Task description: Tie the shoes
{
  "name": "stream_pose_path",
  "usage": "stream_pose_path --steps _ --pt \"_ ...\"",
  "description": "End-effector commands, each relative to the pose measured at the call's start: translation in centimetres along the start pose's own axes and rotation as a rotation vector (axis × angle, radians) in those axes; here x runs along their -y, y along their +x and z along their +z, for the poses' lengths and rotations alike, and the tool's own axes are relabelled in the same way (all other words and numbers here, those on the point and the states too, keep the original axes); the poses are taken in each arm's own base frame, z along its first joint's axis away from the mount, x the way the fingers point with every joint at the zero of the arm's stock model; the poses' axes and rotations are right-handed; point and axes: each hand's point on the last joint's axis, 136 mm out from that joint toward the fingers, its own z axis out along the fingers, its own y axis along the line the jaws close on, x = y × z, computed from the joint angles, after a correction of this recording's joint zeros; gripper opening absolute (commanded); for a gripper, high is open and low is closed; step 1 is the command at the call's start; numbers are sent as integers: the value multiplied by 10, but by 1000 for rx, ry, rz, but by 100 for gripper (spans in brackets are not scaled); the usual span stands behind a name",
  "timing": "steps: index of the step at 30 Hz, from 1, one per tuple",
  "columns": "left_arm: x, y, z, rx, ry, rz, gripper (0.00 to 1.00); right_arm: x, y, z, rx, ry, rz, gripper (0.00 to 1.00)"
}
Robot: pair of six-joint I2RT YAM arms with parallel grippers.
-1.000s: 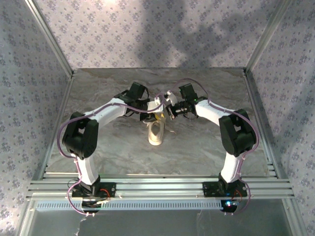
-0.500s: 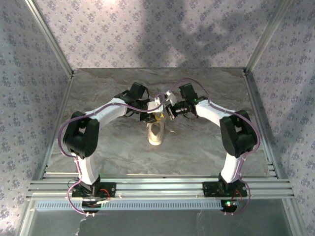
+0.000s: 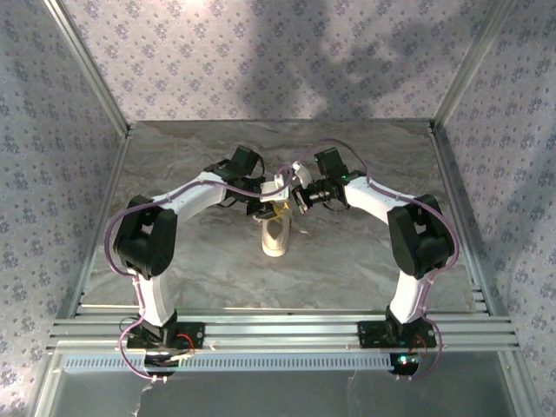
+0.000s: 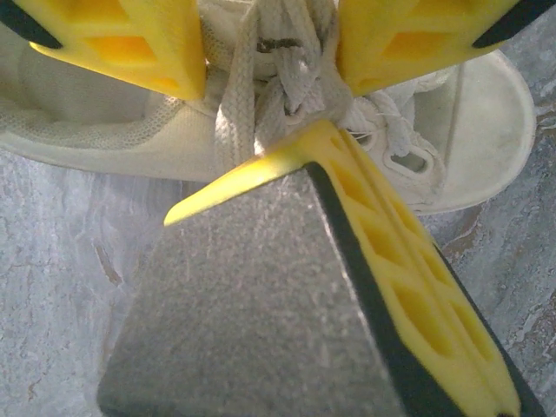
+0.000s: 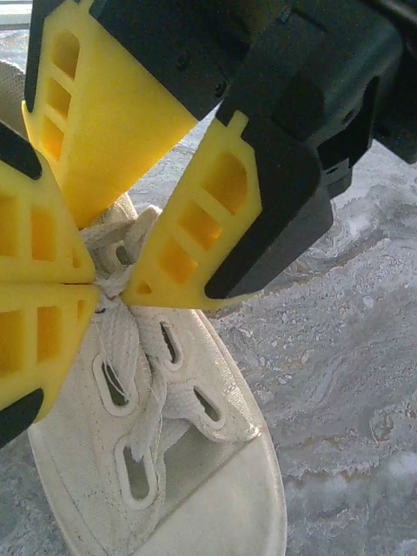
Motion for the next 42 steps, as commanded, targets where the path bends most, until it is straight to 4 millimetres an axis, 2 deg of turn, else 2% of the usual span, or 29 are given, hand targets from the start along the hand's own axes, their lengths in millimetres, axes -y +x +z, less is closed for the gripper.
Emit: stream_pose_path --steps 1,9,22,28,34,42 --pt "-13 -9 -2 15 -33 11 38 -11 0 -5 -6 -18 -24 0" --pt "-25 -14 -6 50 -69 -50 35 -13 4 -5 -16 -20 -31 0" --pt "-26 -12 -7 59 -64 -87 32 -14 4 -4 -20 -24 -39 0" --pt "-18 -16 -16 57 -37 -14 43 -12 3 -5 -15 -24 -26 0" --pt "-20 -25 -31 77 -19 44 48 -9 0 -6 -3 -31 -11 0" --pt "-17 -11 -20 0 -5 162 53 -7 2 -5 -5 -58 17 0"
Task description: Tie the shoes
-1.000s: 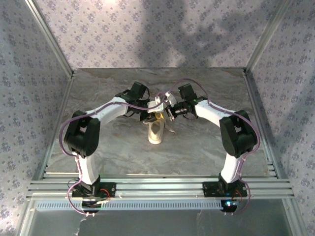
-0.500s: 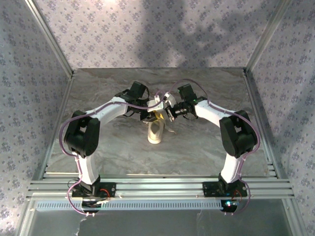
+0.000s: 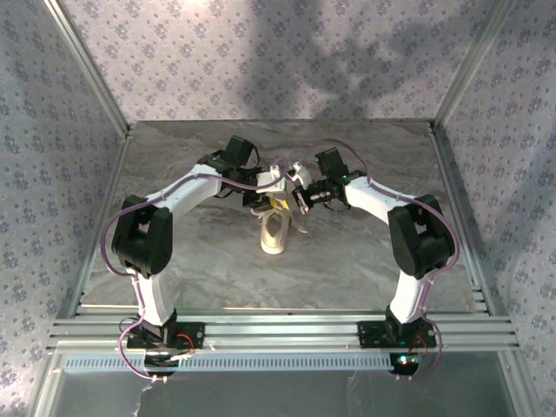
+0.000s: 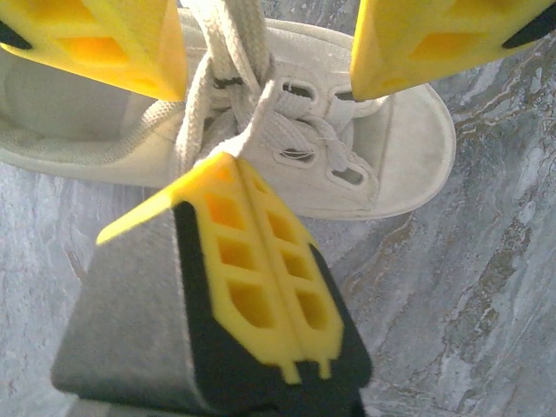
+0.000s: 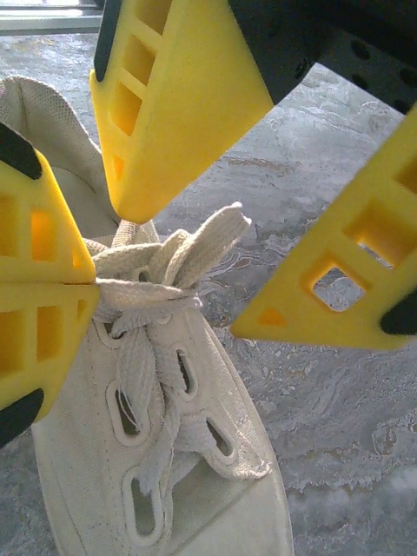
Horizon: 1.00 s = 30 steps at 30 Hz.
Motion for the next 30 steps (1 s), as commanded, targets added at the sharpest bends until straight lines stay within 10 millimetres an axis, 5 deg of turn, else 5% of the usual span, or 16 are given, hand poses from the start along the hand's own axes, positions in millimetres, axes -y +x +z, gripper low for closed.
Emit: stream_pose_path --steps 1,20,30 --pt "4 -2 4 -18 29 102 53 -5 -1 -4 0 -39 34 0" --pt "3 7 24 -93 39 159 51 -5 3 3 -22 -57 44 0" --pt "1 -4 22 -42 52 37 29 -9 0 -2 -1 -48 15 0"
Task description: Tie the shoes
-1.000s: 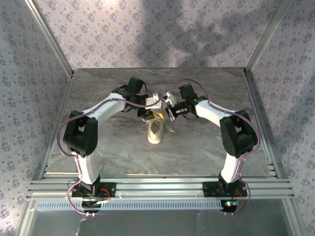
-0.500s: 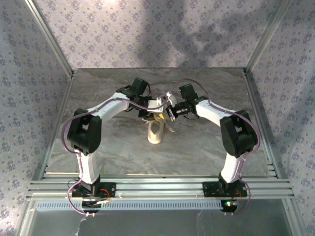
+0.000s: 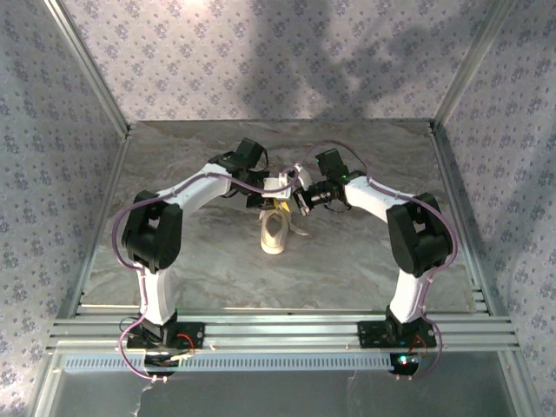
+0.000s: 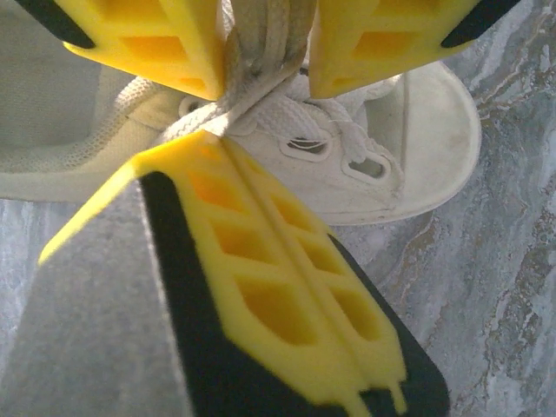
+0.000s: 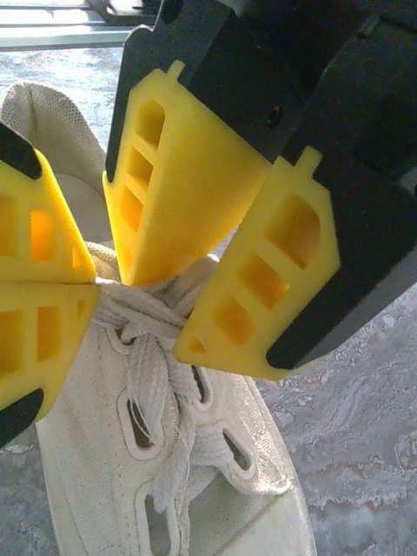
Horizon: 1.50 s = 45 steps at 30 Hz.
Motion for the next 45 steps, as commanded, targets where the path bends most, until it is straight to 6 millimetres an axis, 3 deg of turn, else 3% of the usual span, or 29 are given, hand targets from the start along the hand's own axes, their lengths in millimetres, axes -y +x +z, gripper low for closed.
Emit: stream_pose_path --steps 1,7,12,20,27,31,32,35,39,42,45 --pt "2 -11 -1 49 36 -46 28 -11 -7 -4 18 -22 -18 0" --pt "4 -12 1 61 52 -86 27 -17 -9 -5 24 -35 -40 0" --pt "5 -12 2 65 55 -106 20 -21 -8 -3 23 -54 -41 0" --pt "10 -9 3 69 58 -124 28 -22 -9 -1 30 -46 -53 0" --pt "15 -6 7 75 57 -130 5 -23 -16 -6 50 -29 -48 0" --pt "15 -4 7 82 16 -119 0 -26 -24 -13 84 -62 -11 22" --pt "15 -3 6 84 2 -115 0 -24 -12 -12 73 -75 31 29" --pt "15 -2 5 89 -19 -112 0 -16 -16 -25 130 -93 88 36" --pt "16 -3 4 95 -21 -109 0 8 -18 -36 175 -66 172 36" --pt "15 -3 5 98 -28 -106 0 25 -13 -31 145 -22 226 32" --pt "14 -3 4 101 -40 -99 0 31 -12 -21 128 -56 266 29"
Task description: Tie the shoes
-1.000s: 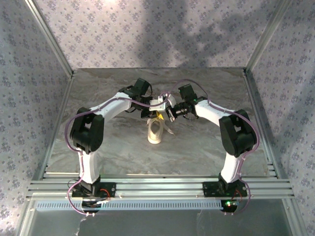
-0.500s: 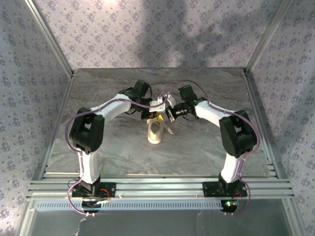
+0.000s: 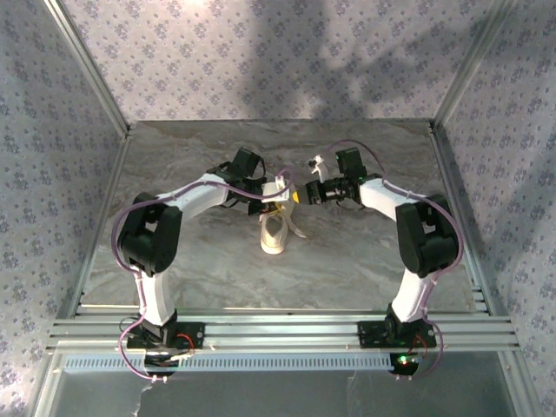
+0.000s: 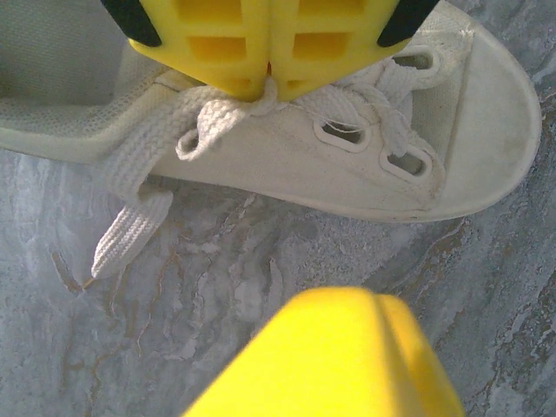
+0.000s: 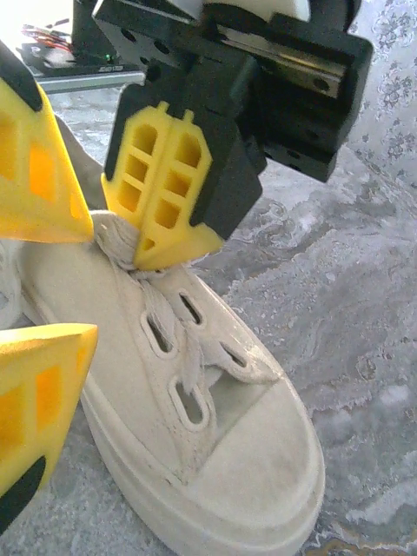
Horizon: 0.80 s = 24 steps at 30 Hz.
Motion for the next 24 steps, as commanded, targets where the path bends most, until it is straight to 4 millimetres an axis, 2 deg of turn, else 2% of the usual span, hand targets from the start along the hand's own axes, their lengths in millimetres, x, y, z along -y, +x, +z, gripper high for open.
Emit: stream_pose_path --steps 1,2,3,8,24 --pt "-1 -8 -9 21 -25 22 0 2 1 14 -23 -42 60 28" --pt "-2 -9 -9 22 -29 25 0 3 5 18 -35 -46 68 28" --pt "-3 -9 -10 22 -32 26 0 -1 -6 20 -24 -57 47 27" --pt "-8 -12 -13 25 -58 40 0 0 -1 29 -49 -71 67 26" --pt "-9 -16 -14 33 -71 54 0 0 7 36 -73 -111 125 29"
